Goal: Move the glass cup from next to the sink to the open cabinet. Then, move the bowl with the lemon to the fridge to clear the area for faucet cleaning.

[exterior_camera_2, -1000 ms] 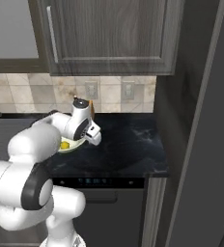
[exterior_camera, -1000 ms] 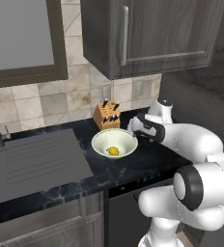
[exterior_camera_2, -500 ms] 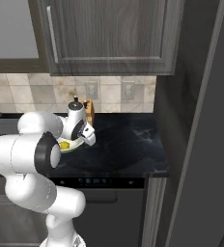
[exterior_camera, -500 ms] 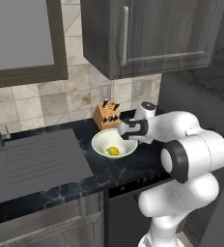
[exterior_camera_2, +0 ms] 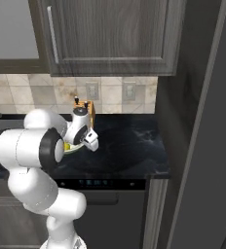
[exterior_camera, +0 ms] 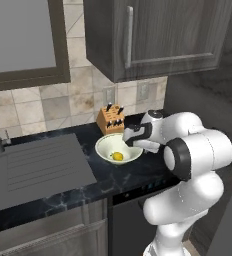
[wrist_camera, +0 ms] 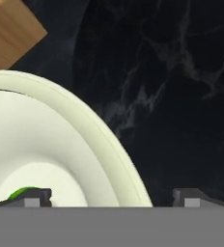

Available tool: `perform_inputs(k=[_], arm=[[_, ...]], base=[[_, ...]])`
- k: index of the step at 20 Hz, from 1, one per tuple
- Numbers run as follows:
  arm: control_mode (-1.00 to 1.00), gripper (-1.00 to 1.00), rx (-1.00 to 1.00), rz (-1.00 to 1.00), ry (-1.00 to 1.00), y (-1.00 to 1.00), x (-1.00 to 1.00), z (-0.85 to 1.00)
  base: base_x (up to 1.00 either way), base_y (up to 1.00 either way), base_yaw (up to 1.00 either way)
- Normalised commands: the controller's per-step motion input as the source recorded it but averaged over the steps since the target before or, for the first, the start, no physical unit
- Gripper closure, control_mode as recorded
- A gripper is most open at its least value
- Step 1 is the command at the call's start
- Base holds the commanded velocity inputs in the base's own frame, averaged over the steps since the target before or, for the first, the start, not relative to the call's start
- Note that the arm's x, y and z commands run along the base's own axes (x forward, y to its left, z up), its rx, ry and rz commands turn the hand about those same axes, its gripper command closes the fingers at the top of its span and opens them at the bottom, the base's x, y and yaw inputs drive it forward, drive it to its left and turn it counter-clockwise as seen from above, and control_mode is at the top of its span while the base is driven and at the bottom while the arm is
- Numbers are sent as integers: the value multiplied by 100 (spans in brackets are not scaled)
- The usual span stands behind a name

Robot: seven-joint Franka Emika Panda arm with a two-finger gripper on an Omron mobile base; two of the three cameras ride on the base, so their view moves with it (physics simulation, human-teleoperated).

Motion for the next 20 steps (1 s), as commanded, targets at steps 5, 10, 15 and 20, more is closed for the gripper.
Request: perform_inputs(k=[5, 10, 15, 20], arm=[[-100, 100, 7, 0, 0, 6, 19, -13], [-100, 100, 1, 0, 0, 0, 0, 0], [-100, 100, 0, 0, -6, 0, -8, 28], [-100, 100, 0, 0, -17, 0, -38, 79]], base=[[0, 0, 0], [0, 0, 0], [0, 0, 0], [0, 0, 0]])
